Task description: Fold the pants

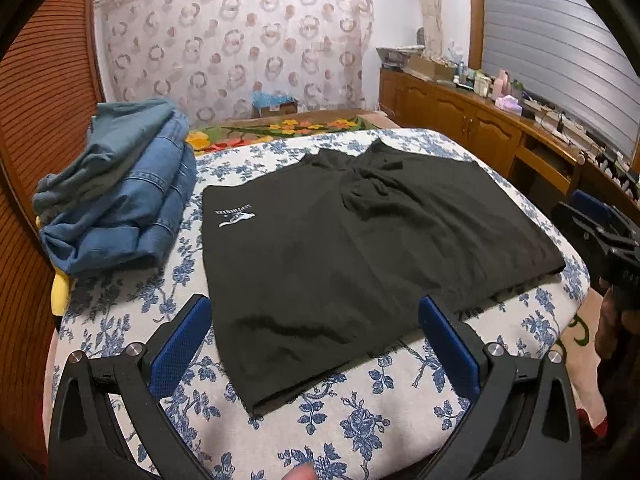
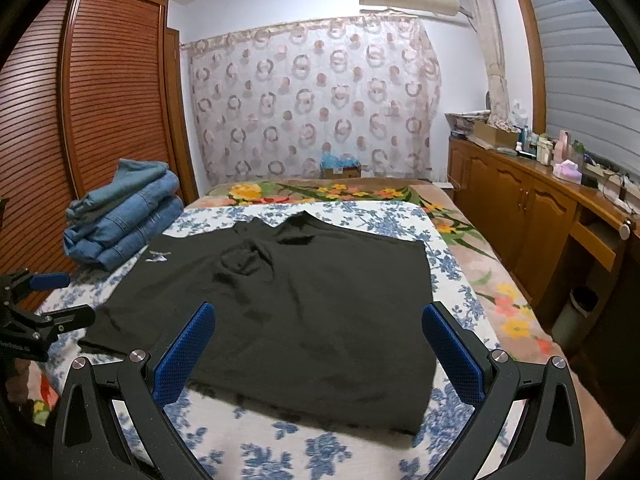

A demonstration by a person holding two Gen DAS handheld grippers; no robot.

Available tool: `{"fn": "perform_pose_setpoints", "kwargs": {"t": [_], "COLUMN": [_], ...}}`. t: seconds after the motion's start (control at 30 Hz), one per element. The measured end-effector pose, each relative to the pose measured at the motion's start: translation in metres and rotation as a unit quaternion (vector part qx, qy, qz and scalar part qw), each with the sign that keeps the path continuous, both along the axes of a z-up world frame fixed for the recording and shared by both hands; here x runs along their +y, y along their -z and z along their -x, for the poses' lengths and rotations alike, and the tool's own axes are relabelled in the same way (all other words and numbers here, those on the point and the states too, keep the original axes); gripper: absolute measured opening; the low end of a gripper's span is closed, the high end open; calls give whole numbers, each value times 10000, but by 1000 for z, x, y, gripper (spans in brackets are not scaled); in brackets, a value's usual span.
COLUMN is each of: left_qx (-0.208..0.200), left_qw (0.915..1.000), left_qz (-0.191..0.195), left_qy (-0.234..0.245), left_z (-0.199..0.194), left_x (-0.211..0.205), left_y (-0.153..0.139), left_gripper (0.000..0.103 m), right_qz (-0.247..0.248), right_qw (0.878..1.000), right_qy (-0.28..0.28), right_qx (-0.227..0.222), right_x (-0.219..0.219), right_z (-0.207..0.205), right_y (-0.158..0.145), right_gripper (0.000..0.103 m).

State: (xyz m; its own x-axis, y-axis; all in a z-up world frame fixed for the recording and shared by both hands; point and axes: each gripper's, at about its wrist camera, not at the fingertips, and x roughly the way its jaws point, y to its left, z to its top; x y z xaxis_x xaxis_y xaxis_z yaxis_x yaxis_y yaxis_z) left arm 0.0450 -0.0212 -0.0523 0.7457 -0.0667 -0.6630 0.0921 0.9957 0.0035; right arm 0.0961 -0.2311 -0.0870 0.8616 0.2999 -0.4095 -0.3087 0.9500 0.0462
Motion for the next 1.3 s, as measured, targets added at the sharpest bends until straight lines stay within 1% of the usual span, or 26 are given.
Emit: {"fn": "perform_pose_setpoints", "kwargs": {"t": [0.1,0.2,0.43,0.5,0.6,0.63,0.7,0.73,0.8,0.83,0.9,0.97,1.1,1.23,1.3], "left_qx": [103,75,147,179,267,292,365,405,501,545,614,686,826,969,971], "left_qw": [9998,9997,9989,9987,9982,9981,9978,9977,9972,9970,9967,9963,9954,9941,9942], "left_qz": [34,-49,-70,-79,-148,-162,-150,-126,-80,-70,-72,-61,-24,-20,8], "left_qy": [142,239,443,480,517,523,526,533,544,545,533,514,487,481,469], "left_z": [-6,-11,-27,-31,-39,-41,-46,-48,-53,-55,-58,-61,-63,-66,-66], "left_x": [-2,-6,-12,-14,-16,-16,-16,-16,-15,-15,-14,-13,-10,-10,-9], "left_y": [3,4,6,7,12,13,17,19,24,27,32,37,46,54,53], "left_gripper": [103,103,103,103,103,103,103,103,103,103,103,103,103,103,103], "right_qz": [95,192,429,457,466,471,466,452,432,438,444,425,456,531,625], "right_qw": [9999,9998,9988,9982,9972,9967,9955,9948,9934,9927,9914,9898,9872,9849,9839], "right_qy": [-11,-48,-84,-111,-159,-174,-201,-238,-277,-287,-291,-296,-161,-98,-40], "right_qx": [40,50,234,365,564,641,805,883,1029,1089,1193,1329,1521,1643,1673], "right_x": [-1,-4,-11,-13,-21,-22,-26,-27,-30,-30,-30,-30,-29,-23,-18], "right_z": [-7,-14,-37,-48,-65,-70,-80,-84,-95,-103,-112,-123,-145,-154,-158], "right_y": [-4,-9,-13,-14,-13,-13,-15,-17,-19,-21,-21,-21,-20,-22,-25], "right_gripper": [103,103,97,93,82,75,68,62,56,51,47,41,36,30,30]}}
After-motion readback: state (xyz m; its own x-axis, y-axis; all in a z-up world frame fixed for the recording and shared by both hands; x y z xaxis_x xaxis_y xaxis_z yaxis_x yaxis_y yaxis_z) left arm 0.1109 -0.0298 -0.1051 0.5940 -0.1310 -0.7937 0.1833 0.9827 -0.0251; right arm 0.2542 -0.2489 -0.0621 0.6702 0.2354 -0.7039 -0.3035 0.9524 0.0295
